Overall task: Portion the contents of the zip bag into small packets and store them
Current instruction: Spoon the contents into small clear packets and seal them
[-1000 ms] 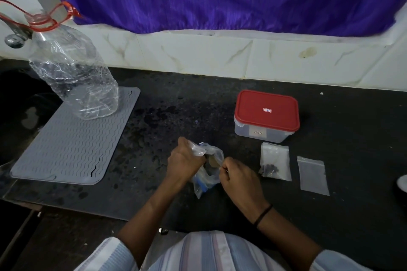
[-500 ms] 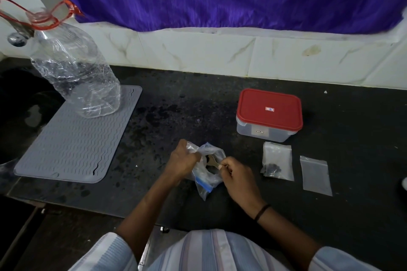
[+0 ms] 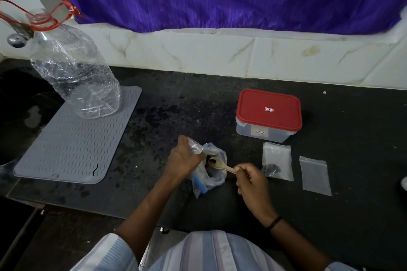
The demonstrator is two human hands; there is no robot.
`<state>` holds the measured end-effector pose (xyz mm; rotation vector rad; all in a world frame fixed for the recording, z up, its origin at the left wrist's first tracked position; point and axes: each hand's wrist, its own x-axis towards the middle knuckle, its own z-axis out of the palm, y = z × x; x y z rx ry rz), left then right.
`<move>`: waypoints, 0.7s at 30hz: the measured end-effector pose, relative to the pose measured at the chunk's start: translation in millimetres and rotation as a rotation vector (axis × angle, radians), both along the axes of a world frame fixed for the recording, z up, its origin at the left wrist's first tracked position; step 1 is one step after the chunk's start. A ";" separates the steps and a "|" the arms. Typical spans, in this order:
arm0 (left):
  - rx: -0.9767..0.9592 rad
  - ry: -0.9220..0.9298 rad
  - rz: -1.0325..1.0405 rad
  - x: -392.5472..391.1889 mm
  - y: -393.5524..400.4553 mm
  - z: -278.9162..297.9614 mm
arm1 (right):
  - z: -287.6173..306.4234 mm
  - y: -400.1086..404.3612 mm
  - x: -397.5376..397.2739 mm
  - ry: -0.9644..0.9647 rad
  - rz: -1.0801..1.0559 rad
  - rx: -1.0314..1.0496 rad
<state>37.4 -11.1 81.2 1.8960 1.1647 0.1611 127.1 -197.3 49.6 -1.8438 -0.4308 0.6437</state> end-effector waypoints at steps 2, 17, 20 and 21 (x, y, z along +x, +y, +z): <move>0.012 -0.065 0.005 -2.5 -1.1 1.3 | 3.9 -5.2 1.8 0.023 -0.030 0.016; 0.359 -0.349 -0.166 -13.0 -17.5 16.2 | 94.6 -1.9 7.5 -0.030 -0.050 0.272; 0.438 -0.346 -0.204 -11.8 -19.4 16.5 | 94.9 7.4 4.8 -0.144 0.009 0.209; 0.458 -0.346 -0.213 -12.0 -19.7 16.9 | 94.1 9.7 3.7 -0.203 0.021 0.187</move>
